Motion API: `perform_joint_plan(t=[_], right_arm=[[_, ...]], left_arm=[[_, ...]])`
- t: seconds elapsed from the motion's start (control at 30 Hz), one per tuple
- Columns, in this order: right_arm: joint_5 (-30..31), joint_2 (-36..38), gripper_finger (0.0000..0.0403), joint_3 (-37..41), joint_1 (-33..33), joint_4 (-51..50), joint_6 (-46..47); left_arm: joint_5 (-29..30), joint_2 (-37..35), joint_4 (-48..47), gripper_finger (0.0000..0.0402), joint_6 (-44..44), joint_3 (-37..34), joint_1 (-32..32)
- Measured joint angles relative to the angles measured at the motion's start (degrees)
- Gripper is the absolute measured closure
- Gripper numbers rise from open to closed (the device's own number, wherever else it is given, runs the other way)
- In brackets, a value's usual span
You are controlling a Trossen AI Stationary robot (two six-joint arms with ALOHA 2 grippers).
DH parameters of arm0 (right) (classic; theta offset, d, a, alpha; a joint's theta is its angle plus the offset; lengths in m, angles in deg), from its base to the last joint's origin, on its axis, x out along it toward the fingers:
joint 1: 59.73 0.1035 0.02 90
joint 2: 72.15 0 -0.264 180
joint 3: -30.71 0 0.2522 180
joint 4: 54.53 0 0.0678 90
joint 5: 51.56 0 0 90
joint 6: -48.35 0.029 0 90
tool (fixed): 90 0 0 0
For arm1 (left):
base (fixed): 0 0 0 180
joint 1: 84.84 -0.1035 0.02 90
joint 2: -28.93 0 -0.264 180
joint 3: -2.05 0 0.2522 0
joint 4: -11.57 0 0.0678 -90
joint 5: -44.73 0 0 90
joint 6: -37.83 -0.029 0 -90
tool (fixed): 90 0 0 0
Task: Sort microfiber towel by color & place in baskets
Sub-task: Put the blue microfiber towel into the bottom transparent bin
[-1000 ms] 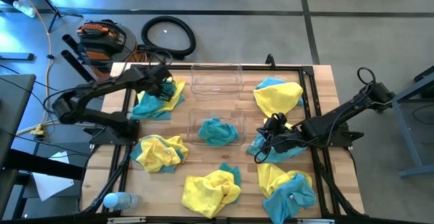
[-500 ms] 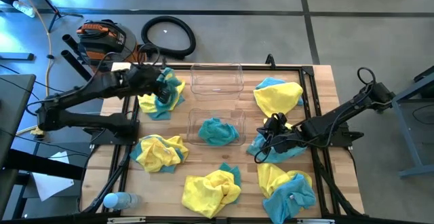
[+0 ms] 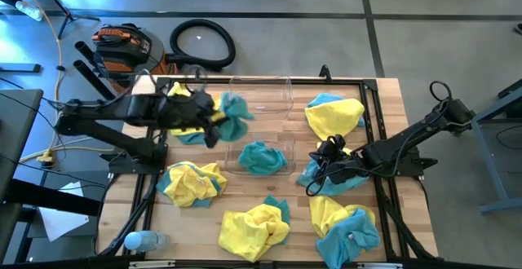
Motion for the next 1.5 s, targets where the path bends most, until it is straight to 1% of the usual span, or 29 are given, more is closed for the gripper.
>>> perform_joint_plan(t=[0.17, 0.27, 0.37, 0.6, 0.73, 0.9, 1.03, 1.23, 1.37, 1.5], right_arm=[[-0.02, 0.00, 0.0400, 0.00, 0.00, 0.30, -0.02], [-0.02, 0.00, 0.0400, 0.00, 0.00, 0.32, -0.02], [-0.05, 0.00, 0.0400, 0.00, 0.00, 0.33, -0.02], [-0.26, 0.00, 0.0400, 0.00, 0.00, 0.33, -0.02], [-0.28, 0.00, 0.0400, 0.00, 0.00, 0.33, -0.02], [-0.28, 0.00, 0.0400, 0.00, 0.00, 0.33, 0.00], [-0.28, 0.00, 0.0400, 0.00, 0.00, 0.31, -0.02], [-0.26, 0.02, 0.0400, 0.00, 0.00, 0.31, -0.02], [-0.26, 0.01, 0.0400, 0.00, 0.00, 0.30, -0.02], [-0.26, 0.00, 0.0400, 0.00, 0.00, 0.22, -0.04]], left_arm=[[-0.85, 8.42, -0.05, 0.0401, -1.57, 4.06, 4.27], [-2.89, 13.44, 0.02, 0.0401, -3.02, 6.09, 5.92], [-3.09, 18.17, 0.07, 0.0401, -3.59, 7.20, 6.86], [-3.09, 28.86, 0.10, 0.0401, -4.07, 7.45, 6.34], [-3.02, 35.02, 1.94, 0.0401, -4.13, 7.45, 5.72], [-3.08, 41.86, 3.29, 0.0401, -6.47, 7.45, 5.09], [-4.78, 45.71, 4.49, 0.0401, -5.85, 7.42, 4.47], [-9.56, 50.04, 7.52, 0.0401, -5.50, 7.42, 3.10], [-9.53, 51.09, 8.04, 0.0394, -4.19, 7.47, 2.58], [-9.51, 50.82, 7.93, 0.0378, -3.53, 7.47, 2.23]])
